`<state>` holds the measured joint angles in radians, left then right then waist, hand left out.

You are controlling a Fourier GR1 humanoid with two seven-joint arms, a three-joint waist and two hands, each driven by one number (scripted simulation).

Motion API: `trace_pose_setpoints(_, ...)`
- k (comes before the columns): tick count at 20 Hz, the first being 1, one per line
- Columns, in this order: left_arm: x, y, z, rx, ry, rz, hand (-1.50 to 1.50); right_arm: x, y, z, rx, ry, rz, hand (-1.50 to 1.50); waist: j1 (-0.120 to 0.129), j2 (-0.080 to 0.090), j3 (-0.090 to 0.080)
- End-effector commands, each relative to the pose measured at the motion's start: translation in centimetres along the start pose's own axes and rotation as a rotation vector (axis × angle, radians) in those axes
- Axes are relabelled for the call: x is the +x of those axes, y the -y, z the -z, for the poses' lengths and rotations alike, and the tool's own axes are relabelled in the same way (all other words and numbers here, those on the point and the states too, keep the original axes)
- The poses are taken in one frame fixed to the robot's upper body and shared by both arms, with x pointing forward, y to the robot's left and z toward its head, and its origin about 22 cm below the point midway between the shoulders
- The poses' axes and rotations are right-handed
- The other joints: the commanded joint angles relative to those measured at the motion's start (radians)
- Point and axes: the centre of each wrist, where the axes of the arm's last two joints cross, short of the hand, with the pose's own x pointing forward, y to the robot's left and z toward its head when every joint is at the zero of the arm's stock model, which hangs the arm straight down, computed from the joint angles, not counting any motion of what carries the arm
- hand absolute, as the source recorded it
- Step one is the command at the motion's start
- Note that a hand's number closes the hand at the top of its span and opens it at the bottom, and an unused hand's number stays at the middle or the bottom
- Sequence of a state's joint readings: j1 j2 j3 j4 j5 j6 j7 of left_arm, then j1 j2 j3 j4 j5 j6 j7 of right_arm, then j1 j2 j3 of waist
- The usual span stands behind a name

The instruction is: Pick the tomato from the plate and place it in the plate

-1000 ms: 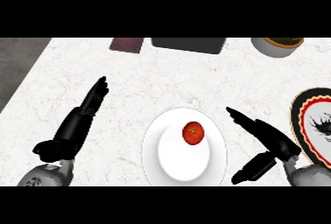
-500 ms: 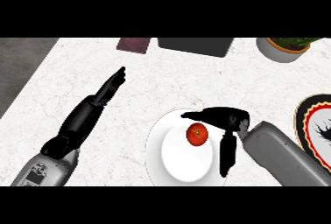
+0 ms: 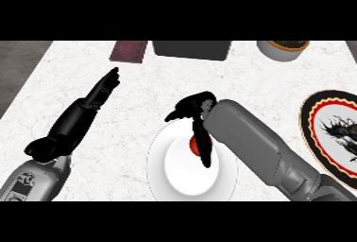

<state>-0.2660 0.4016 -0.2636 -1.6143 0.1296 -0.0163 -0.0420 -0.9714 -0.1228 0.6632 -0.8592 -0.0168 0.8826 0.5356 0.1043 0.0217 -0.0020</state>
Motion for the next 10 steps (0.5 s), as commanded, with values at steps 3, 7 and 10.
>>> trace_pose_setpoints(3, -1.0, -0.7, -0.3, 0.015, -0.020, -0.004, 0.00, 2.6, 2.8, 1.5, 0.248, -0.110, -0.052, -1.50, -0.040, -0.005, 0.000)
trace_pose_setpoints(7, 0.4, -2.1, 0.5, 0.012, -0.021, 0.005, 0.00, 4.5, 5.3, -0.3, 0.209, -0.212, -0.108, -1.50, -0.029, -0.006, 0.001)
trace_pose_setpoints(10, -0.6, -0.7, -0.4, 0.025, -0.001, 0.006, 0.00, 3.1, 5.9, -0.1, 0.223, -0.241, -0.069, -1.50, -0.020, 0.002, 0.001)
